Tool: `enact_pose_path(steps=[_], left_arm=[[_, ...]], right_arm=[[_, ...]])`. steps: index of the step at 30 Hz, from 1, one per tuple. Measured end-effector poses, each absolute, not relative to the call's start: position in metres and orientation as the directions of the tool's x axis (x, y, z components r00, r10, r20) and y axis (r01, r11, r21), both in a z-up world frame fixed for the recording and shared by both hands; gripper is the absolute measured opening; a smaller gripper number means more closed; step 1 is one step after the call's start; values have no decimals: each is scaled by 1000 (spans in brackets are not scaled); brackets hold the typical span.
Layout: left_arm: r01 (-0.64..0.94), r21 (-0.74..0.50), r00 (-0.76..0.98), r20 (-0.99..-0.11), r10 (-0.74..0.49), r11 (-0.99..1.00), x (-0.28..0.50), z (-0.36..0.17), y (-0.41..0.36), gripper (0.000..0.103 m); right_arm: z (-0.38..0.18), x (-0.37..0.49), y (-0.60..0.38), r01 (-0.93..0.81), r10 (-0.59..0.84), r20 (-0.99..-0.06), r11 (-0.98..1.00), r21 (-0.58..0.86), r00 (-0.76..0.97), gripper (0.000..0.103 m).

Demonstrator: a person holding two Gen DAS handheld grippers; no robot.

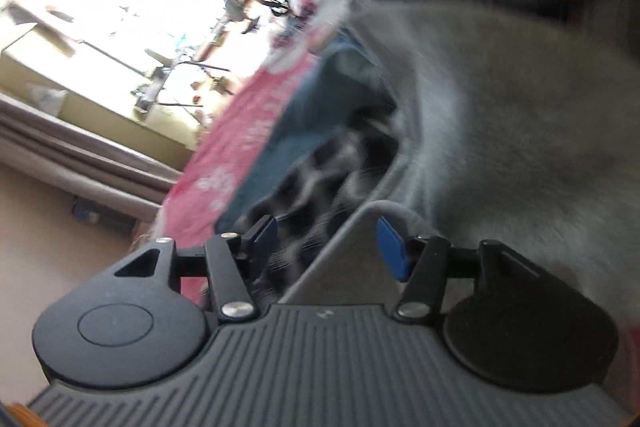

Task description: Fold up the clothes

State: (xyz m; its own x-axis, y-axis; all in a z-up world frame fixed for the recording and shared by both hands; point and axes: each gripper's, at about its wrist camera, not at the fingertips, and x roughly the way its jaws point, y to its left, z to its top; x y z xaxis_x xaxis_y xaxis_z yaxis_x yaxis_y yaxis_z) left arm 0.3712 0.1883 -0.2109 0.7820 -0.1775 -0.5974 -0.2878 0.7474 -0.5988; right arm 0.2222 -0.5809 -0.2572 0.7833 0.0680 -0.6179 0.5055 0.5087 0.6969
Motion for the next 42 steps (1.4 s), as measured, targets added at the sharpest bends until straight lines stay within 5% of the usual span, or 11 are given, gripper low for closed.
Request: enact_pose_path(steps=[4, 10, 17, 24, 27, 30, 33, 35, 42], left_arm=[[-268, -559, 800, -583, -142, 785, 325, -179, 213, 70], [-309, -582, 726, -655, -209, 752, 258, -204, 228, 83], [-403, -645, 633, -709, -312, 649, 252, -291, 213, 84], [-453, -734, 714, -639, -287, 506, 281, -327, 224, 82], [-471, -739, 730, -633, -258, 482, 288, -334, 228, 69], [-501, -730, 733, -644, -221, 466, 292, -337, 228, 51], [-531, -715, 727, -660, -188, 455, 292, -339, 227, 30], [-554, -705, 721, -672, -167, 442, 290, -339, 227, 20], [-541, -698, 738, -662, -134, 470, 270, -303, 231, 14]], right_arm=[[-227, 196, -561, 417, 110, -548, 531, 738, 829, 64], [-246, 156, -492, 349, 334, -499, 418, 839, 799, 79], [-333, 118, -401, 460, 486, -489, 189, 868, 724, 79], [-374, 124, -389, 462, 360, -456, 76, 884, 814, 80], [-375, 137, -394, 439, 312, -440, 77, 895, 842, 79], [-378, 148, -399, 424, 258, -425, 62, 903, 867, 70], [-387, 155, -395, 446, 205, -441, 20, 895, 874, 49], [-394, 155, -391, 467, 175, -459, -4, 884, 871, 14], [-368, 161, -378, 460, 120, -465, 64, 885, 877, 9]])
